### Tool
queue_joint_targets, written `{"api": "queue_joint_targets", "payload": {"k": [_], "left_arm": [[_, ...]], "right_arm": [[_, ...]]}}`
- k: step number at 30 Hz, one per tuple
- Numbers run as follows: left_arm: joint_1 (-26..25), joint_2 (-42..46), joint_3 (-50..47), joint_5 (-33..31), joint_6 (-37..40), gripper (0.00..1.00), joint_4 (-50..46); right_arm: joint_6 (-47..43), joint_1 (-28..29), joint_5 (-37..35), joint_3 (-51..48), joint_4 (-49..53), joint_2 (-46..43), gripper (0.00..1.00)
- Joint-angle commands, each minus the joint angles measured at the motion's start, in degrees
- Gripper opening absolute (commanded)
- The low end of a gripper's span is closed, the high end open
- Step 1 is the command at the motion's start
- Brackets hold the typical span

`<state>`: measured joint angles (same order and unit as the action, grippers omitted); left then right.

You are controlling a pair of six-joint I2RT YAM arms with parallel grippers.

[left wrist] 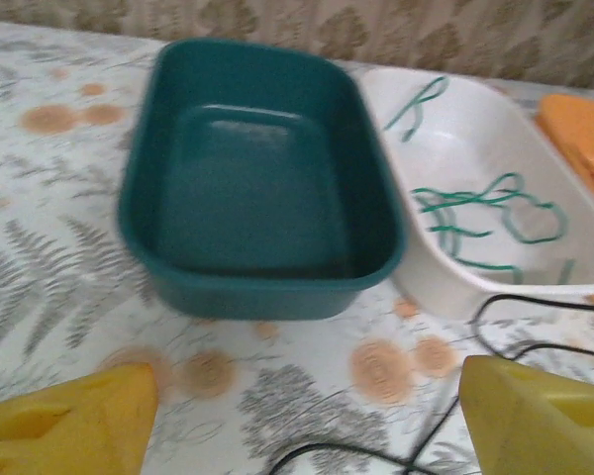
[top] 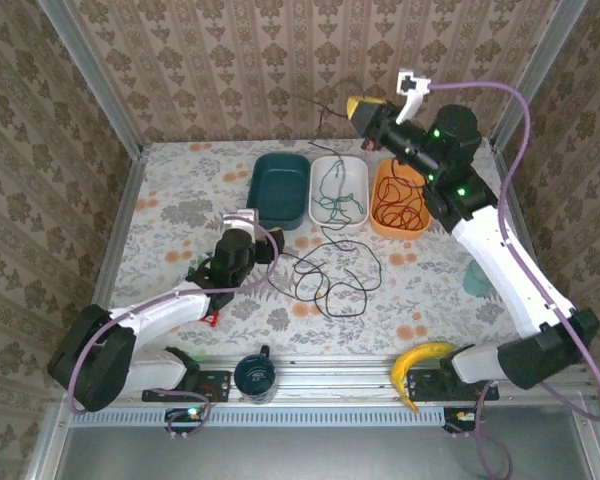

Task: Untangle the cables

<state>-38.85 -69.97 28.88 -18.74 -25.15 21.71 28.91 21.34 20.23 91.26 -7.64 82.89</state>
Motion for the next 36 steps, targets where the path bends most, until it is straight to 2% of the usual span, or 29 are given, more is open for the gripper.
{"api": "queue_joint_targets", "payload": {"k": [1,8,15,19,21,24,30,36], "left_arm": [[0.4,2.3,-1.8,-5.6,-2.9,0.81,-1.8],[0.4,2.3,-3.9,-5.5,-4.9,0.81,-1.7],[0.3,2.3,-5.8,-6.1,-6.7,0.81,-0.9],[0.3,2.3,-6.6,-4.2,-6.0,0.81,1.4],[0.3,2.2,-7.2,-1.4,-4.5,0.81,4.0],[0.3,2.1,-7.5,6.0,-1.8,0.81,9.1],[1.3,1.0,-2.5,19.9,0.8,0.83,15.0],[0.8,-4.2,10.9,33.2,7.1,0.84,13.5]], "right_arm": [[0.3,0.9,1.5,6.8,-2.4,4.8,0.00],[1.3,1.3,0.8,23.7,-4.5,16.2,0.00],[4.3,1.9,1.1,46.0,-1.6,29.0,0.00],[4.9,1.9,0.4,60.9,2.0,36.7,0.00],[5.7,1.9,-0.1,66.8,2.3,40.2,0.00],[7.2,1.9,0.1,72.4,2.9,43.6,0.00],[9.3,2.3,6.8,72.6,8.6,42.2,0.00],[7.8,3.5,10.9,71.0,17.7,38.8,0.00]]}}
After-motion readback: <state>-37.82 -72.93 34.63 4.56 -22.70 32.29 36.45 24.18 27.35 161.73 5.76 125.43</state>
